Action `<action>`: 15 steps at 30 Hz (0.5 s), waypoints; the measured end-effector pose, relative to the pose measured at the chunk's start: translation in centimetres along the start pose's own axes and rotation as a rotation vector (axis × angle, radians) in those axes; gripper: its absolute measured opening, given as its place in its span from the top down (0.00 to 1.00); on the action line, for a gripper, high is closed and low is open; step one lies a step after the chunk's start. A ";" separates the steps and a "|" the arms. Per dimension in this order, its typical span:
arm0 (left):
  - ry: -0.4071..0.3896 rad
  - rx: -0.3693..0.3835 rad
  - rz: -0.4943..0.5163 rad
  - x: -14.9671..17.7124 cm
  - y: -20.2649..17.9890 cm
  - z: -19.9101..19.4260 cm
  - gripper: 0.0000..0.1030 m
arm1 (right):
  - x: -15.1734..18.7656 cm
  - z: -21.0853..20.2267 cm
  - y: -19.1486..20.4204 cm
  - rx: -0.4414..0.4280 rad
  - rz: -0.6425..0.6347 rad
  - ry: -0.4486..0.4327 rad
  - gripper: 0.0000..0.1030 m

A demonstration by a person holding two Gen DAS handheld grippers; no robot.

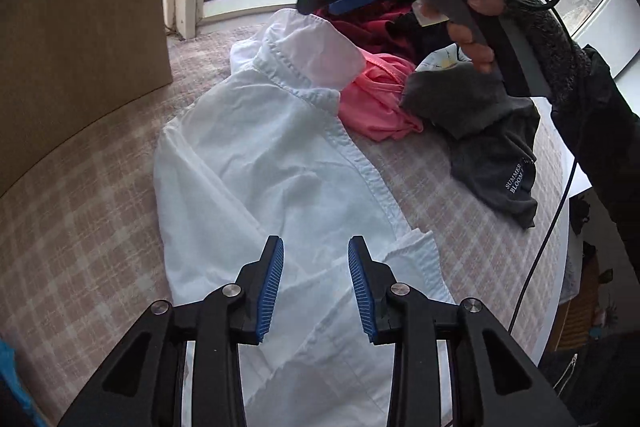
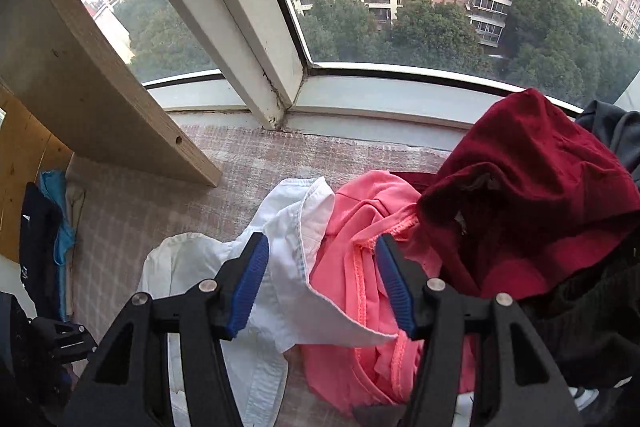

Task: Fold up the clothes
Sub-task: 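Move the open right gripper to the white shirt collar, then grasp the collar with the right gripper and lift it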

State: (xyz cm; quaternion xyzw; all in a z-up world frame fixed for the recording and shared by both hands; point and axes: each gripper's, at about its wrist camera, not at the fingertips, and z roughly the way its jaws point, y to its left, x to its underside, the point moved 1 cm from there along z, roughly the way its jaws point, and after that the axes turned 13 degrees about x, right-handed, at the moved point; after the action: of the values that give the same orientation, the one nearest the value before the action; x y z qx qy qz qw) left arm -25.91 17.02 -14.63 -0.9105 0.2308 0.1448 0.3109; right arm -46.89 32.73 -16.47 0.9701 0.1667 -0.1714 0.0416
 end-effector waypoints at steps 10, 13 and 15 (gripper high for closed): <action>0.067 -0.008 0.051 -4.0 4.0 5.2 0.70 | -1.3 4.3 -0.1 -0.101 0.073 0.085 0.46; 0.041 -0.007 0.053 -3.6 3.7 3.5 0.69 | -2.2 4.2 0.2 -0.153 0.093 0.098 0.46; 0.036 -0.007 0.080 -3.1 3.2 2.6 0.68 | -2.9 3.8 1.1 -0.156 0.053 0.093 0.46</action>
State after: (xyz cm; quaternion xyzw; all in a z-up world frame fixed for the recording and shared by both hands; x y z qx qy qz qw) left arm -30.48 17.44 -17.00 -0.9042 0.2722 0.1414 0.2973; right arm -50.29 30.30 -19.06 0.9749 0.1558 -0.1114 0.1139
